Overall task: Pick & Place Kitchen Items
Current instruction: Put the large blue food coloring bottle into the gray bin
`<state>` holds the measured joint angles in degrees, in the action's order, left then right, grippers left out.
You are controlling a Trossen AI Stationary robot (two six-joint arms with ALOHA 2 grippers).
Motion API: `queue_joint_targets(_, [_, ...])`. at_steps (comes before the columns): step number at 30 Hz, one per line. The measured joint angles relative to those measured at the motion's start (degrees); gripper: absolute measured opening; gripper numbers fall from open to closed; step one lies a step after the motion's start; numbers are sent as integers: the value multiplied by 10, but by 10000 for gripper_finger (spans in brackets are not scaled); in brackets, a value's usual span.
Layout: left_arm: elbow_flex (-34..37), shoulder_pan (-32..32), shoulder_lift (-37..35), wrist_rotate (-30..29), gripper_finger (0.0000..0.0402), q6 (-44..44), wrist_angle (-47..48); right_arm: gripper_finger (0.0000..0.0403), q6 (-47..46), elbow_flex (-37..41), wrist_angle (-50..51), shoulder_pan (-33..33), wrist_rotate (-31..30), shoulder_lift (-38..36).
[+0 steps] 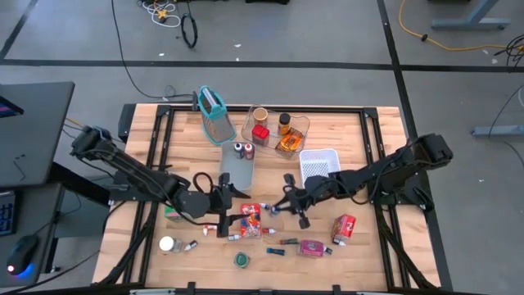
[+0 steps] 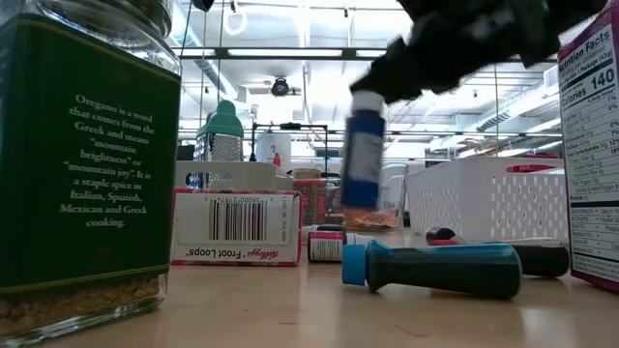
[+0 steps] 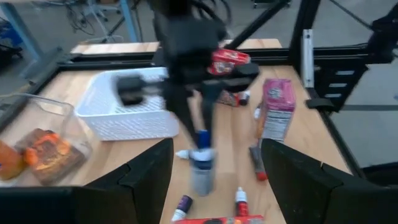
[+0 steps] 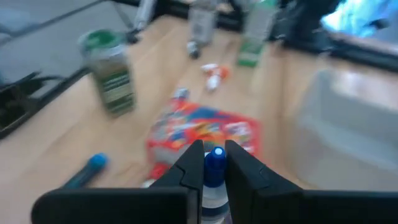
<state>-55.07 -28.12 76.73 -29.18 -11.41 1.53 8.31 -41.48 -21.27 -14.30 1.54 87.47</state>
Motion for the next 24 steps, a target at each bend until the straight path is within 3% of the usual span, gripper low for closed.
queue_joint_targets(5, [0, 7, 41, -17, 254, -1, -16, 40, 24, -45, 19, 20, -41, -5])
queue_joint_targets(11, [0, 30, 108, -109, 254, -41, -35, 41, 30, -65, 31, 33, -43, -6])
queue_joint_targets(16, [0, 58, 148, -101, 254, -91, -65, 43, 47, -65, 26, 38, -41, -6])
queue_joint_targets(24, [0, 82, 171, -89, 254, -69, -147, 45, 90, -67, 2, 41, -35, -6])
